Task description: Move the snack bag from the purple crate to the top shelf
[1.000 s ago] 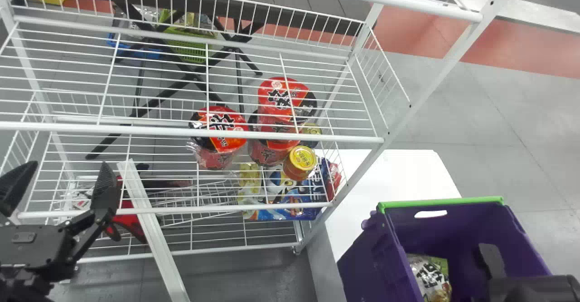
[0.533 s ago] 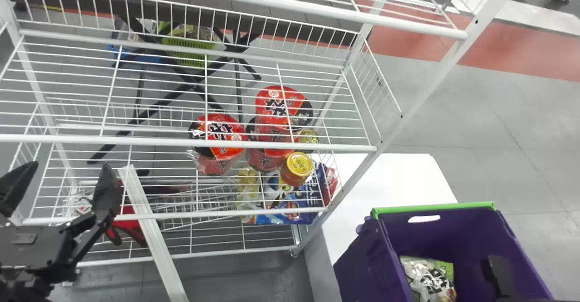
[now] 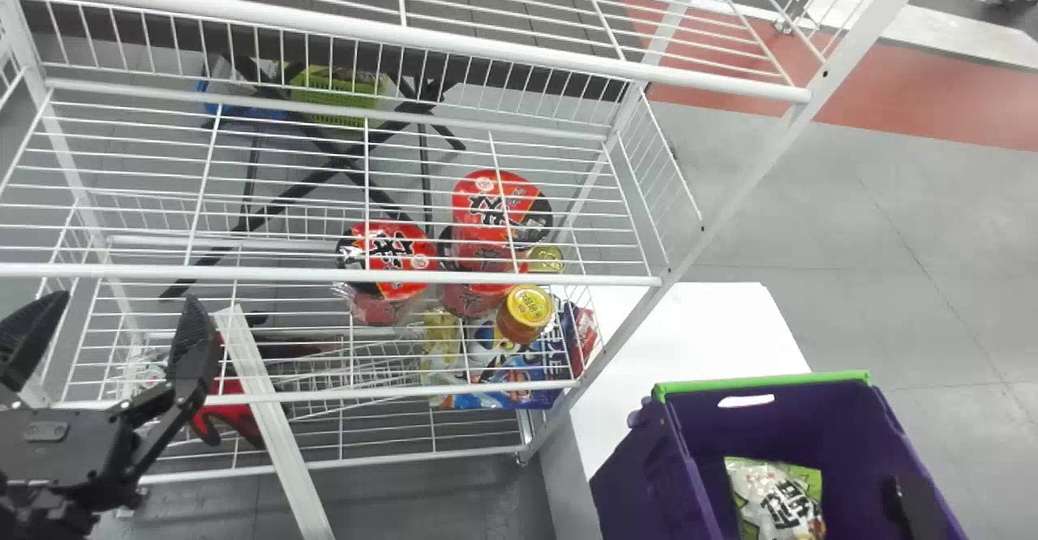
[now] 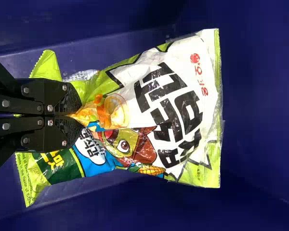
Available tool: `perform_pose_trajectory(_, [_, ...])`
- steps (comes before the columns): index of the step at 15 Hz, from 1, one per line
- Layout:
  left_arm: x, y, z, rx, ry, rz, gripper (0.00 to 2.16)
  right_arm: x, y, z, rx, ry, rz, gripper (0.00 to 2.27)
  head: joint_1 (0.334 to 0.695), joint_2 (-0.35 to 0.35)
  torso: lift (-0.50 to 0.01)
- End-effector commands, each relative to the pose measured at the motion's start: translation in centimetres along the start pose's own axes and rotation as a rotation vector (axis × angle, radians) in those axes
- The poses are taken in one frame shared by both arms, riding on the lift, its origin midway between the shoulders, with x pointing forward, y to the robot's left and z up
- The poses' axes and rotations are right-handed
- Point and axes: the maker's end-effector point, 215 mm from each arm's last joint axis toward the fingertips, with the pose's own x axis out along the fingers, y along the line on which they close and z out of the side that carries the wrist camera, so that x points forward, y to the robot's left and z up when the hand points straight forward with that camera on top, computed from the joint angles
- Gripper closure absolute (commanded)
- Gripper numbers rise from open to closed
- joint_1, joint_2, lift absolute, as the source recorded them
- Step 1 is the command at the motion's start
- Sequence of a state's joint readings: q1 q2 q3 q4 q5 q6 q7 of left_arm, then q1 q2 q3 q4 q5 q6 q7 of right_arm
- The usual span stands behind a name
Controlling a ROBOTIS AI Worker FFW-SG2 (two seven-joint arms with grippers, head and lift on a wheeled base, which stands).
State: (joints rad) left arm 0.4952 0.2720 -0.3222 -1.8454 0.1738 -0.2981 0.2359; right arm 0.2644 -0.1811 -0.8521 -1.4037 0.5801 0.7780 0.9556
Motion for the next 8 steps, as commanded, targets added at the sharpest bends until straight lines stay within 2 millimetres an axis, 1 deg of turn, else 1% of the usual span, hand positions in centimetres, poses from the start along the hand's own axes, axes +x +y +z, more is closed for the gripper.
perform_pose_trajectory(1, [-0.1, -0.3, -0.1, 0.003, 0.002, -0.003, 0.1, -0.5, 0.0, -0.4, -0.003, -0.018, 0.003, 1.72, 0.695, -0.35, -0.327])
perform_pose_trajectory(2, [-0.2, -0.4, -0.1, 0.003, 0.001, -0.004, 0.1, -0.5, 0.2, -0.5, -0.01, -0.03, 0.008, 1.72, 0.695, -0.35, -0.323])
perform_pose_trajectory(3, [-0.2, -0.5, -0.2, 0.005, 0.003, -0.004, 0.1, -0.9, -0.1, -0.6, -0.015, -0.049, 0.002, 1.72, 0.695, -0.35, -0.319])
perform_pose_trajectory(8, [-0.3, -1.2, -0.2, 0.01, 0.001, -0.011, 0.1, -1.8, 0.2, -0.1, -0.014, -0.087, 0.012, 1.72, 0.695, -0.35, -0.299])
